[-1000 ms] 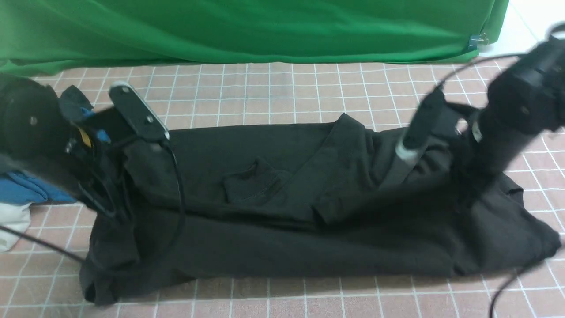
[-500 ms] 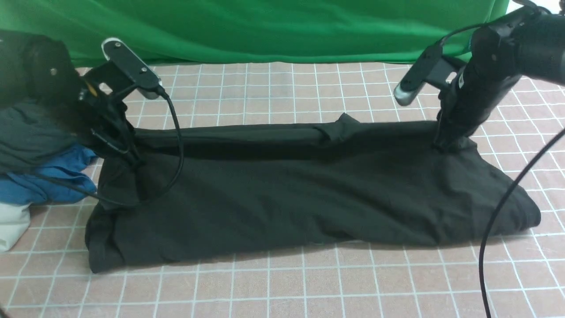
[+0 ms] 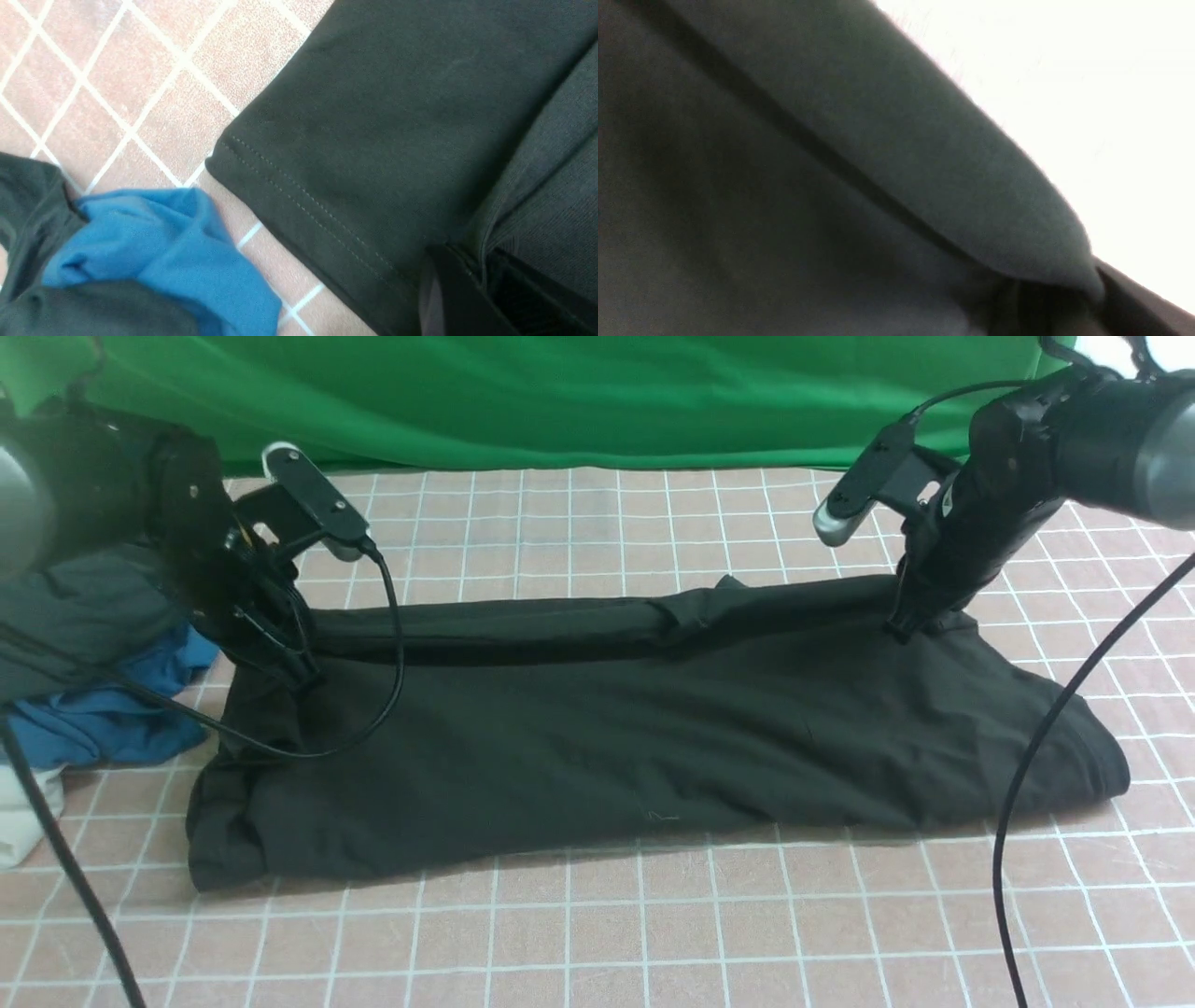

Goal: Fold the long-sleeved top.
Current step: Use both arms to drag the lower edge of the fabric forward and fold it over the upper edge, then use the right arm to clamp the right edge of the fabric

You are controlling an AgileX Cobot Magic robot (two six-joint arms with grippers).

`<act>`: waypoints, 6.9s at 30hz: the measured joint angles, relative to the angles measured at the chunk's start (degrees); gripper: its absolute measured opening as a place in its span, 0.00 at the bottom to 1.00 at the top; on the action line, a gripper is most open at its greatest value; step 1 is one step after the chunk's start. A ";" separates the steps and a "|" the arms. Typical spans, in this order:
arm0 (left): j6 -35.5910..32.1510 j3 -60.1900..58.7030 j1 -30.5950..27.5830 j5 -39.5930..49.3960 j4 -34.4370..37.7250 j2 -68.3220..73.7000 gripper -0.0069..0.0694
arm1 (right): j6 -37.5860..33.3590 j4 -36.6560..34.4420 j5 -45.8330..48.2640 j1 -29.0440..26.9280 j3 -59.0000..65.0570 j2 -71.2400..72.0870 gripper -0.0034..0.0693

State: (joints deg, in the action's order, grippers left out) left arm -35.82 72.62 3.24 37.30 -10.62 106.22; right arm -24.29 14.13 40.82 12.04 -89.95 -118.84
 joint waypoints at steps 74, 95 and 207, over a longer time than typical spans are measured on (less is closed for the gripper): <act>5.52 10.55 -6.67 9.57 10.31 0.76 0.13 | -15.92 -40.93 11.02 14.42 -7.70 1.68 0.09; 8.64 10.95 -6.67 -5.96 -6.38 7.06 0.52 | -5.77 -25.14 10.24 14.22 -7.70 1.68 0.33; -16.20 16.61 5.33 -3.88 17.63 13.66 0.12 | -2.05 -26.20 10.01 1.26 -0.58 7.61 0.37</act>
State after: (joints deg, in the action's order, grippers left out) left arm -52.01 89.24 8.57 33.42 7.01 119.88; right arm -26.34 -12.07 50.83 13.30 -90.53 -111.23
